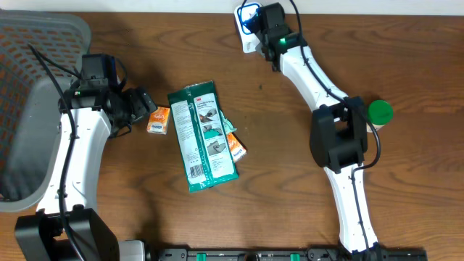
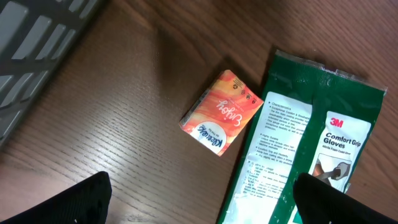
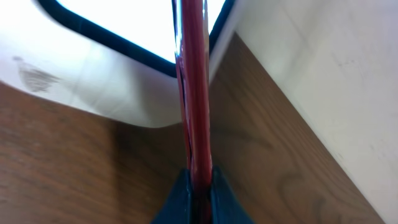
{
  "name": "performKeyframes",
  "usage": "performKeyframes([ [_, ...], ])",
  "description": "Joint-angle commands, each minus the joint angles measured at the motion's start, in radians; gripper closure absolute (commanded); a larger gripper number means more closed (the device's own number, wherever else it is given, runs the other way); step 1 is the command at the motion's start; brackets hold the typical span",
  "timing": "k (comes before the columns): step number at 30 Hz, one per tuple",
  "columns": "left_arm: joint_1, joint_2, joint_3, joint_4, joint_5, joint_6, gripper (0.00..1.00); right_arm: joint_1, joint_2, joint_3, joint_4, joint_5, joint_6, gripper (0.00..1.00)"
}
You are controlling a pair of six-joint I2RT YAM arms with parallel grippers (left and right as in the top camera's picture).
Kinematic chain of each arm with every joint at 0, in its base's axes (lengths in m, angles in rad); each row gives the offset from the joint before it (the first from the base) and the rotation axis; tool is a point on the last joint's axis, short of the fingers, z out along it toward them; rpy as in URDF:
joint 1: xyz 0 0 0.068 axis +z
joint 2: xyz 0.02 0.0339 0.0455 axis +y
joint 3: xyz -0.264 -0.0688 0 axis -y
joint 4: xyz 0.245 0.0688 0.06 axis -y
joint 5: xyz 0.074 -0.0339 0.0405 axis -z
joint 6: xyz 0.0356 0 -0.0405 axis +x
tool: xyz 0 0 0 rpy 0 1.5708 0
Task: Scan the item barcode
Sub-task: 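Move the stick right and place it beside the jar, release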
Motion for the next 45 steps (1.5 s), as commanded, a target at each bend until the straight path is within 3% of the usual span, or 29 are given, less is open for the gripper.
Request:
performKeyframes([
  [1,0.013,-0.012,0.002,-0.004,-0.021,-0.005,0.06,0.04,-0.155,0.015,-0.061,0.027,0.102,0.99],
  [7,0.013,-0.012,0.002,-0.004,-0.021,-0.005,0.06,0.042,-0.36,0.015,-0.315,-0.058,0.309,0.99],
  [11,0.013,-0.012,0.002,-0.004,-0.021,-0.005,0.06,-0.009,-0.444,0.015,-0.592,-0.269,0.411,0.99],
  [14,0.013,-0.012,0.002,-0.004,-0.021,-0.005,0.06,-0.083,-0.447,0.011,-0.782,-0.418,0.427,0.99],
  [17,0.013,-0.012,0.002,-0.004,-0.021,-0.005,0.06,-0.179,-0.443,-0.082,-0.9,-0.429,0.428,0.99],
  [23,0.013,-0.012,0.002,-0.004,-0.021,-0.005,0.06,-0.279,-0.443,-0.404,-0.786,-0.395,0.469,0.99],
  [27,0.013,-0.012,0.002,-0.004,-0.021,-0.005,0.06,-0.343,-0.443,-0.591,-0.62,-0.223,0.532,0.99],
  [28,0.013,-0.012,0.002,-0.004,-0.021,-0.005,0.06,-0.372,-0.443,-0.666,-0.519,-0.145,0.602,0.99],
  [34,0.013,-0.012,0.002,-0.004,-0.021,-0.005,0.06,-0.459,-0.443,-0.768,-0.4,-0.135,0.737,0.99],
  [42,0.013,-0.012,0.002,-0.004,-0.021,-0.005,0.06,-0.587,-0.443,-0.774,-0.435,-0.125,0.699,0.98],
  [43,0.013,-0.012,0.002,-0.004,-0.021,-0.005,0.06,-0.597,-0.443,-0.774,-0.435,-0.125,0.692,0.94],
  [44,0.013,-0.012,0.002,-0.003,-0.021,-0.005,0.06,-0.607,-0.443,-0.774,-0.434,-0.128,0.692,0.83],
  [45,0.013,-0.012,0.002,-0.004,-0.021,-0.005,0.06,-0.615,-0.443,-0.773,-0.434,-0.134,0.692,0.6],
])
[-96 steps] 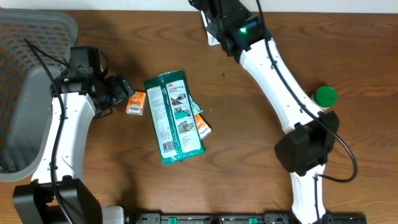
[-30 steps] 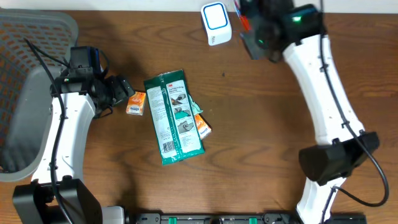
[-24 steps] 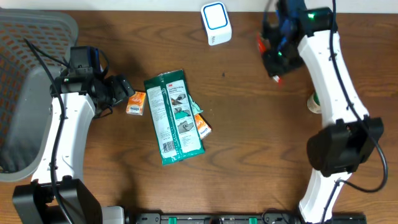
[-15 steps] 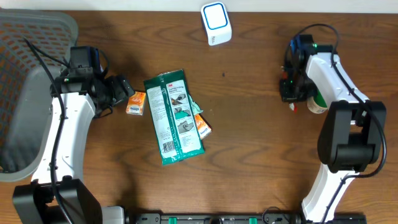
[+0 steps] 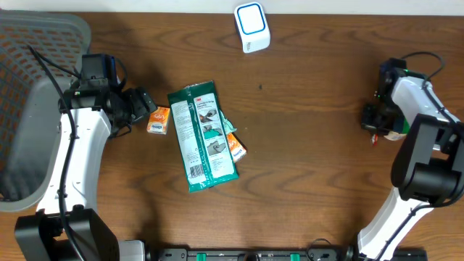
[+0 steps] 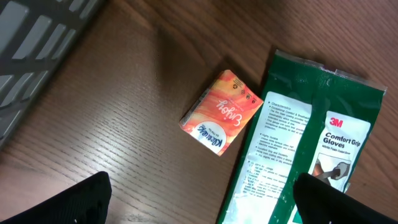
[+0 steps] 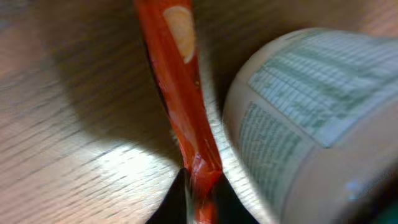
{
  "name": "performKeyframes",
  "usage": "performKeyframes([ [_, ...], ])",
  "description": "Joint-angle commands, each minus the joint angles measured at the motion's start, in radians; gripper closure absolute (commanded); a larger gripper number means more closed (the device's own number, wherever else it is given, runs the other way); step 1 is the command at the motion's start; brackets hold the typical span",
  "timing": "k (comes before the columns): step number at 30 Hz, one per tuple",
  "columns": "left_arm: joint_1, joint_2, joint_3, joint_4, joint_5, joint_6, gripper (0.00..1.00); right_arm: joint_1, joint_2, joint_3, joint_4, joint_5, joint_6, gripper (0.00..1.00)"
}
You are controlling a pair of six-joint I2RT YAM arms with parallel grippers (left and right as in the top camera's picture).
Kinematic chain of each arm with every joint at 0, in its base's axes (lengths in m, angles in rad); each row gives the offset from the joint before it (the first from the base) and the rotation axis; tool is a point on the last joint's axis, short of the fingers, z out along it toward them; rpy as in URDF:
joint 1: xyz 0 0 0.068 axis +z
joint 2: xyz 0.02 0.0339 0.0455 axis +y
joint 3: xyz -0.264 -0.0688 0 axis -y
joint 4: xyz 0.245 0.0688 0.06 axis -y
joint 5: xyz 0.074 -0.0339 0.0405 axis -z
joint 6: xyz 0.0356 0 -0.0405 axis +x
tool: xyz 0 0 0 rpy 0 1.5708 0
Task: Scan the item barcode
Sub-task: 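Move the stick right and place it beside the jar, release, then move the right gripper to the green 3M glove pack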
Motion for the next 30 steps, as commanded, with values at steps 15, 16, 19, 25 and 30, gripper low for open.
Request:
performKeyframes([
  [15,0.013,-0.011,0.002,-0.004,-0.021,-0.005,0.06,0.011,-0.077,0.172,-0.116,-0.245,-0.082,0.19],
  [16,0.013,-0.011,0.002,-0.004,-0.021,-0.005,0.06,0.016,-0.093,0.192,-0.132,-0.35,-0.082,0.19],
  [19,0.013,-0.011,0.002,-0.004,-0.021,-0.005,0.06,0.043,-0.138,0.198,-0.135,-0.578,-0.085,0.03],
  [25,0.013,-0.011,0.002,-0.004,-0.021,-0.005,0.06,0.173,-0.146,0.184,-0.133,-0.826,-0.153,0.01],
  [30,0.013,-0.011,0.002,-0.004,-0.021,-0.005,0.06,0.347,-0.146,0.177,-0.104,-0.825,-0.183,0.05],
])
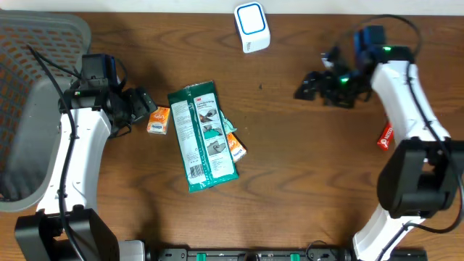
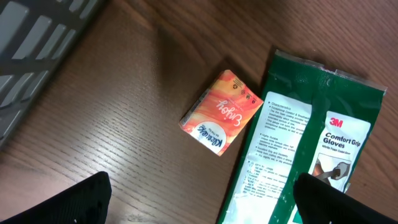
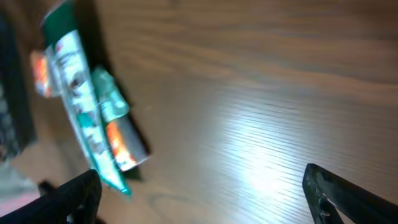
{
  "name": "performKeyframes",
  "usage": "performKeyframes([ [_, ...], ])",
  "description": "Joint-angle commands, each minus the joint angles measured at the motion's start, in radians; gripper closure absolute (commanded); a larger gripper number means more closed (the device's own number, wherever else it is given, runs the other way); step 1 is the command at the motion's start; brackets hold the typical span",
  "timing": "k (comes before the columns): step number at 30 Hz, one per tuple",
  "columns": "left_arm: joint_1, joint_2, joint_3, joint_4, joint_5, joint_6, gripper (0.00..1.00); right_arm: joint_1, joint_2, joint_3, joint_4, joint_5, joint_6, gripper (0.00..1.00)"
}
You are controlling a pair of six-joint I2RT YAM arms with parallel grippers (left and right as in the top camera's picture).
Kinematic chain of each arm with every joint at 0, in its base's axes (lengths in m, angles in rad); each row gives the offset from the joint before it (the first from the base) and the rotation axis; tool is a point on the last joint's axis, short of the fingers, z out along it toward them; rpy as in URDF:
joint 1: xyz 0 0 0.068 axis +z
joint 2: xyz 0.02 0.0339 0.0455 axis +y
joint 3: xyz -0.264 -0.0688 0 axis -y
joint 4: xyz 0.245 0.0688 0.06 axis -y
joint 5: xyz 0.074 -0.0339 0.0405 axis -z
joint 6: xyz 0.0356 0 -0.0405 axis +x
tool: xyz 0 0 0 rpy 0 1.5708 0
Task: Scan the item barcode
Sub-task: 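Move the right gripper to the green 3M glove pack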
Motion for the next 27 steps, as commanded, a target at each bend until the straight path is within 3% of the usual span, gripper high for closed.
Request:
performKeyframes([
  [1,0.013,-0.011,0.002,-0.004,-0.021,-0.005,0.06,0.134,-0.007,-0.005,0.024,-0.055,-0.054,0.08],
  [7,0.013,-0.011,0.002,-0.004,-0.021,-0.005,0.06,0.37,-0.001,-0.026,0.184,0.005,-0.059,0.35],
  [14,0.013,-0.011,0.002,0.001,-0.021,-0.009,0.06,0.556,0.06,-0.078,0.394,0.165,0.104,0.3],
  [20,0.013,-0.011,0.001,-0.105,0.024,-0.022,0.06,0.586,0.141,-0.081,0.488,0.157,0.111,0.33],
  [21,0.013,-0.011,0.0,-0.106,0.032,-0.032,0.1,0.582,0.152,-0.081,0.496,0.159,0.118,0.33],
  [22,0.008,-0.011,-0.005,-0.113,0.048,-0.031,0.32,0.576,0.167,-0.081,0.504,0.158,0.127,0.33],
  [23,-0.001,-0.011,-0.011,-0.121,0.052,-0.032,0.44,0.573,0.179,-0.081,0.509,0.153,0.128,0.33],
  [25,-0.019,-0.011,-0.028,-0.129,0.055,-0.03,0.52,0.568,0.199,-0.081,0.511,0.146,0.127,0.34],
  [27,-0.043,-0.011,-0.051,-0.132,0.06,-0.001,0.7,0.566,0.204,-0.081,0.512,0.141,0.123,0.37],
])
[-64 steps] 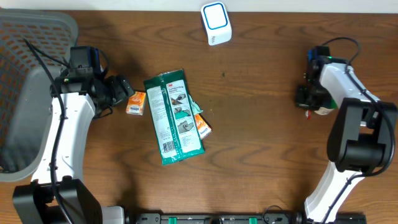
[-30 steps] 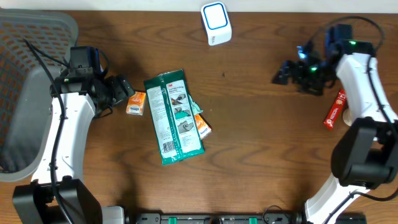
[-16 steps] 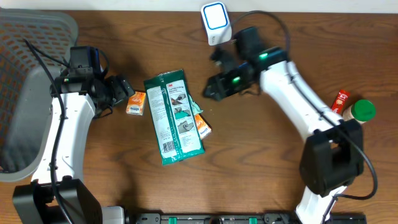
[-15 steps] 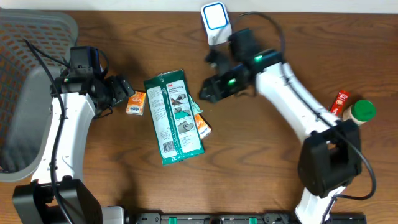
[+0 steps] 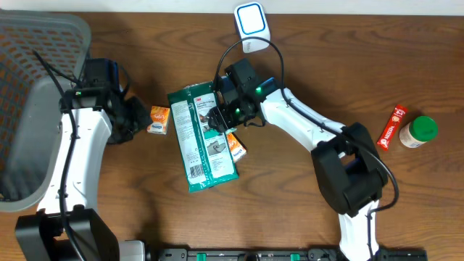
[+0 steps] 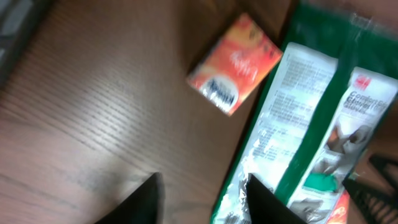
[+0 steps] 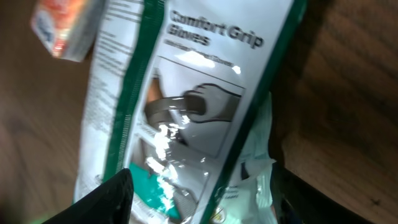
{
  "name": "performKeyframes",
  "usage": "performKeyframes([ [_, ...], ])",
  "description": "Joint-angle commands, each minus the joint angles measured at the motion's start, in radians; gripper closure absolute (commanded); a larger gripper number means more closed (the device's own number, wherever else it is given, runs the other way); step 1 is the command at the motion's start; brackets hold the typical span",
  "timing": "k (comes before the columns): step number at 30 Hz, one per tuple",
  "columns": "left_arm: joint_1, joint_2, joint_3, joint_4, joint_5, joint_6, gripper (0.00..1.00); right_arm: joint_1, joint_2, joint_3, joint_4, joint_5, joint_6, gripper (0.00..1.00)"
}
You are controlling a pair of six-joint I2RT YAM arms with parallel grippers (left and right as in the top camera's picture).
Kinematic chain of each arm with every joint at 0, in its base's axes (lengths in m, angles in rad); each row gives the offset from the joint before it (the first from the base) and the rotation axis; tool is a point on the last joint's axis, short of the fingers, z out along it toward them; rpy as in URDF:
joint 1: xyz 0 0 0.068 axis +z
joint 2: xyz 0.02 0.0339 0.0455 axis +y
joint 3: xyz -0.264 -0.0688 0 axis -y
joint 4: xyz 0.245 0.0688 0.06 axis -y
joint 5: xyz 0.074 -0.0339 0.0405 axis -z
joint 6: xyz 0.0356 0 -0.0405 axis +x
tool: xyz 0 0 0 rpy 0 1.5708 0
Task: Scan the item barcode
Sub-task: 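Move the right gripper to the green 3M glove pack, then grasp the glove pack with both grippers and lift it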
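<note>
The green 3M glove package (image 5: 201,138) lies flat at mid-table, printed side up. My right gripper (image 5: 223,107) hovers over its upper right part, open; in the right wrist view the gripper (image 7: 205,205) has the package (image 7: 186,93) below and between its spread fingers. My left gripper (image 5: 138,119) is open at the package's left. In the left wrist view this gripper (image 6: 205,205) stands over the package's edge (image 6: 311,124). A small orange tissue pack (image 5: 158,118) lies beside it. The white and blue scanner (image 5: 251,25) stands at the back.
A second orange pack (image 5: 235,147) pokes out from under the glove package's right side. A red packet (image 5: 391,125) and a green-lidded jar (image 5: 419,132) lie at the far right. A grey basket (image 5: 29,94) fills the left edge.
My right gripper, then open over bare table right of centre, is now over the glove package's top right. The left gripper has shifted toward the package, with its fingers closer together.
My right gripper was shut on the red packet at the scanner. Then it held the packet low beside the jar at the far right. Then the packet lay on the table and the gripper was open mid-table. Now it hovers over the glove package.
</note>
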Motion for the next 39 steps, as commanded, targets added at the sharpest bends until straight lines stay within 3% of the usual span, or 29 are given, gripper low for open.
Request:
performKeyframes([
  [1,-0.046,-0.011,-0.056,-0.014,0.032,0.047,0.81,-0.005,0.023,-0.006,0.01,-0.027,-0.008,0.39],
  [3,-0.077,-0.011,-0.083,-0.01,0.035,0.051,0.92,-0.005,0.023,-0.006,0.024,-0.085,-0.049,0.42],
  [7,-0.128,-0.011,-0.17,0.072,0.034,0.05,0.93,-0.013,0.023,-0.006,0.042,-0.158,-0.06,0.45],
  [13,-0.147,-0.009,-0.319,0.245,0.035,0.005,0.92,-0.009,0.023,-0.006,0.042,-0.21,-0.06,0.51],
  [22,-0.147,0.016,-0.409,0.387,0.035,-0.019,0.85,-0.008,0.023,-0.007,-0.017,-0.209,-0.037,0.48],
  [32,-0.147,0.119,-0.41,0.43,0.033,-0.023,0.85,0.026,0.023,-0.007,-0.051,-0.202,-0.013,0.43],
  [39,-0.147,0.127,-0.41,0.44,0.035,-0.023,0.83,0.058,0.023,-0.007,-0.05,-0.203,0.039,0.47],
])
